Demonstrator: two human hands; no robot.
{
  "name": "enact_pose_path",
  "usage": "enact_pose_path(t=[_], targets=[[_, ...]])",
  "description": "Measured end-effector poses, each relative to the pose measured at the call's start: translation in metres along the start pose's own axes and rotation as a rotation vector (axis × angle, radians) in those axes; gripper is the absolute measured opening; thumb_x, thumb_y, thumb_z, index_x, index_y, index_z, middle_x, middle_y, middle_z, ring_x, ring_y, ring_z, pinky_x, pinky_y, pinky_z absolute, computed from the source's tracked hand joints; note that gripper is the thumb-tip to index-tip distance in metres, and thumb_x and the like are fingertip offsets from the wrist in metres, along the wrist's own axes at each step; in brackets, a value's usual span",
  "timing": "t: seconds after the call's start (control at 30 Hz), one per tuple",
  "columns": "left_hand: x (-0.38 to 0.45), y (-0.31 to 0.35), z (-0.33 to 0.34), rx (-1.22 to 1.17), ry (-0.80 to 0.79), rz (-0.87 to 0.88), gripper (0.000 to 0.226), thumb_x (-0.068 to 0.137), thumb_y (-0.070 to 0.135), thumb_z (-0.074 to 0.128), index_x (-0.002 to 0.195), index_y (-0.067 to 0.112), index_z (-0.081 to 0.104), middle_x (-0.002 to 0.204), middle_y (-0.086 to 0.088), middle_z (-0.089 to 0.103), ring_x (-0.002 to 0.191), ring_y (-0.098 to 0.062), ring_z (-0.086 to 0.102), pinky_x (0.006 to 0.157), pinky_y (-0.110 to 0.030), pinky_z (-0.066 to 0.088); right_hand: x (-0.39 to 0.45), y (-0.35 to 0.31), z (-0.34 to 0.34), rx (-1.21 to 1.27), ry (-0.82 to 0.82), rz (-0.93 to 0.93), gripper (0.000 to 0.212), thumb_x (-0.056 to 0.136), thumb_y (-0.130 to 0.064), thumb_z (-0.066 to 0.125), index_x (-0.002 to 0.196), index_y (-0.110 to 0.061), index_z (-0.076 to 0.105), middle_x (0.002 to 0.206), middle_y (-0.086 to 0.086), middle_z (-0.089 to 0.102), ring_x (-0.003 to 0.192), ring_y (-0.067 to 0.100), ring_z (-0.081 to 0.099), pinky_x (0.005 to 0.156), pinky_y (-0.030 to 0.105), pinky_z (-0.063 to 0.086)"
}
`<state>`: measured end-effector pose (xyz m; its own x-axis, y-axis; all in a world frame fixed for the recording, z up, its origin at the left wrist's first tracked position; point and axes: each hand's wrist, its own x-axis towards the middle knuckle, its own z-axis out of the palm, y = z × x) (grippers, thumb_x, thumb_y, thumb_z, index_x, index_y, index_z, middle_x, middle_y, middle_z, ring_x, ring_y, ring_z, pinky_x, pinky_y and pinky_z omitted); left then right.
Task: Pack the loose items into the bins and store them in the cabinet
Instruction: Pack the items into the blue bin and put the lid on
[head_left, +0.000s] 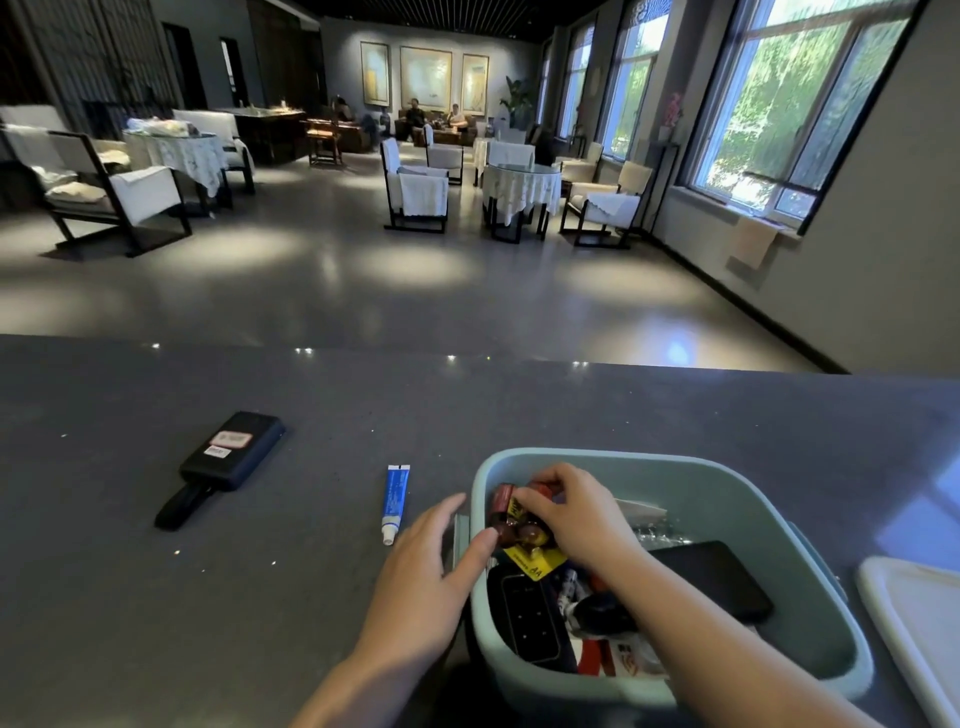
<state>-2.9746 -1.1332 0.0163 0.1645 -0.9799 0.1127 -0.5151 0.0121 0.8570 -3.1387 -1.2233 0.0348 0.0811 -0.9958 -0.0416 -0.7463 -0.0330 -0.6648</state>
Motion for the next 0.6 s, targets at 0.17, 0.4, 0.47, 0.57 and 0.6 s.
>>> enact_pose_path(t=[0.17,0.4,0.47,0.57,0.6], targets=[[0.002,-0.023,-0.022,-0.074,0.082,-0.033,0.044,0.085,0.047,0.061,0.126,0.035,0.052,0.126,0.021,0.052,0.115,0.005,0.048,0.1,-0.021,0.037,-0.023,-0.033,-0.003,0.086,0.209,-0.127,0.022,0.086,-0.035,0.065,0.106,-0.027,0.06,0.104,-0.009,0.055,0.091,0.013,0.057,0.078,0.031,0.046],[0.017,-0.088,-0.1,-0.081,0.308,-0.17,0.032,0.086,0.025,0.065,0.116,0.034,0.057,0.121,0.011,0.057,0.109,-0.003,0.054,0.09,-0.023,0.04,-0.069,-0.122,0.07,0.211,0.004,-0.43,0.028,0.08,-0.025,0.066,0.1,-0.039,0.054,0.097,-0.022,0.051,0.094,-0.003,0.05,0.076,0.006,0.035],[0.024,-0.103,-0.117,-0.081,0.313,-0.176,0.031,0.086,0.021,0.065,0.113,0.034,0.056,0.12,0.007,0.058,0.11,-0.007,0.055,0.089,-0.022,0.04,-0.062,-0.127,0.105,0.232,-0.055,-0.332,0.032,0.082,-0.023,0.067,0.105,-0.038,0.05,0.1,-0.021,0.047,0.094,-0.005,0.049,0.076,0.002,0.035],[0.038,-0.124,-0.138,0.028,0.297,-0.17,0.031,0.086,0.022,0.066,0.113,0.032,0.055,0.118,0.009,0.058,0.111,-0.008,0.055,0.09,-0.022,0.041,-0.04,-0.122,0.148,0.212,0.036,-0.193,0.038,0.081,-0.019,0.069,0.114,-0.03,0.053,0.105,-0.016,0.046,0.106,0.006,0.05,0.086,0.012,0.039],[0.044,-0.13,-0.145,0.071,0.292,-0.169,0.033,0.086,0.024,0.066,0.116,0.029,0.056,0.118,0.009,0.057,0.112,-0.008,0.054,0.093,-0.024,0.041,-0.033,-0.121,0.157,0.18,0.055,-0.133,0.041,0.082,-0.02,0.069,0.119,-0.028,0.053,0.111,-0.013,0.047,0.114,0.01,0.047,0.093,0.021,0.04]])
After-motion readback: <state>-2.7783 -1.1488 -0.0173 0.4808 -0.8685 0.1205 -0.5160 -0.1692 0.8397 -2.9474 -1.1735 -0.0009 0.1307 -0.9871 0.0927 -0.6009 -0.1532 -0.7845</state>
